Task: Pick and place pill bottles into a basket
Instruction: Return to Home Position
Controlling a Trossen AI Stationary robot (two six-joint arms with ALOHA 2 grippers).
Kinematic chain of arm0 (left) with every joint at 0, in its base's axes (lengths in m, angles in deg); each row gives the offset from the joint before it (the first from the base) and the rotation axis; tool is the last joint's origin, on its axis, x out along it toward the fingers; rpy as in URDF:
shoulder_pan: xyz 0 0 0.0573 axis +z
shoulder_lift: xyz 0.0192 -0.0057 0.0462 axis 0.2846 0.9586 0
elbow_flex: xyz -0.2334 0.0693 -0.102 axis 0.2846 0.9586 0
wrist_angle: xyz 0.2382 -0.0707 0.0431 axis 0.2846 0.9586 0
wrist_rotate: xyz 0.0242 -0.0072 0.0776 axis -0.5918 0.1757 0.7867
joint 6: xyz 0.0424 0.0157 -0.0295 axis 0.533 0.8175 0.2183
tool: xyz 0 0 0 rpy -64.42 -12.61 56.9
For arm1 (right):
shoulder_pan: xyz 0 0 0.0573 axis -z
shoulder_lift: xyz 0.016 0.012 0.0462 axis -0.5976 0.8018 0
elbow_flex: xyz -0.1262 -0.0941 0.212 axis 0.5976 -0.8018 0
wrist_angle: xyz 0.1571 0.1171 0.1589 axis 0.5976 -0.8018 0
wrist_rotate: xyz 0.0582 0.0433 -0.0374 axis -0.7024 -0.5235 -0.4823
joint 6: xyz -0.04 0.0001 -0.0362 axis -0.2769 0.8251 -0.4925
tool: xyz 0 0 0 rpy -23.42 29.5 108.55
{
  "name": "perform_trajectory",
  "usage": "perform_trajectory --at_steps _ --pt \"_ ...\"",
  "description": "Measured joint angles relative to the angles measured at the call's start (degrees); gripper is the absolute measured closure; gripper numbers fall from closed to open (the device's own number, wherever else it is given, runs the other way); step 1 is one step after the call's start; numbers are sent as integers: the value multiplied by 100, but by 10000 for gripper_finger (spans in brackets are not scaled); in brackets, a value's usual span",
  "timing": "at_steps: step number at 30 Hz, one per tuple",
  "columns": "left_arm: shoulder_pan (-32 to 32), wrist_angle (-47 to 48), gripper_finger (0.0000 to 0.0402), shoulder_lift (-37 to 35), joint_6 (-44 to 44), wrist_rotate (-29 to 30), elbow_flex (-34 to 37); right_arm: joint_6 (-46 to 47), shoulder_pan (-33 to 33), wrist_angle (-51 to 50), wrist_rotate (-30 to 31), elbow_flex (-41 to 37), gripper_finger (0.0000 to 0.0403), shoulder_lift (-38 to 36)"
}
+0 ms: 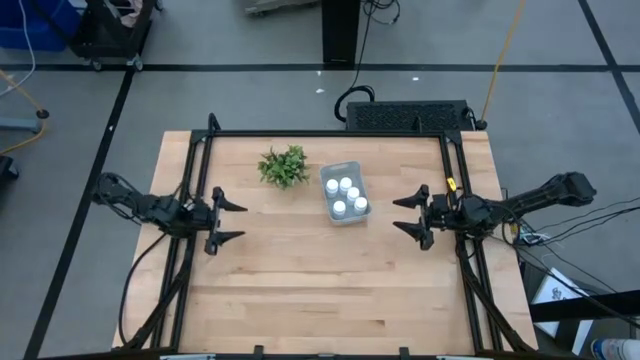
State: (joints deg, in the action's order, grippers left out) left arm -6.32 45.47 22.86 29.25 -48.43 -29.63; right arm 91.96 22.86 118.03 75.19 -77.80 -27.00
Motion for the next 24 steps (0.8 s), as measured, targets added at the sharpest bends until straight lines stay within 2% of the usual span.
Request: perform_trajectory --at_steps 2,4,8,12,17,24 --pt "-3 492 91 0 -173 -14 -126 51 0 -531 0 0 89 -405" --pt "-4 580 91 2 -134 -143 -162 51 0 -997 10 0 88 -745" --pt "-4 63 91 0 226 -238 -179 -1 2 -1645 471 -2 88 -1331" --pt "-4 -324 91 2 632 -240 -182 -338 0 -1855 642 -2 89 -1746" --pt "-4 -459 91 2 718 -244 -182 -587 0 -1855 1220 -4 88 -2100" --pt "-4 -465 91 2 529 -252 -182 -584 0 -1813 1204 -4 88 -2143"
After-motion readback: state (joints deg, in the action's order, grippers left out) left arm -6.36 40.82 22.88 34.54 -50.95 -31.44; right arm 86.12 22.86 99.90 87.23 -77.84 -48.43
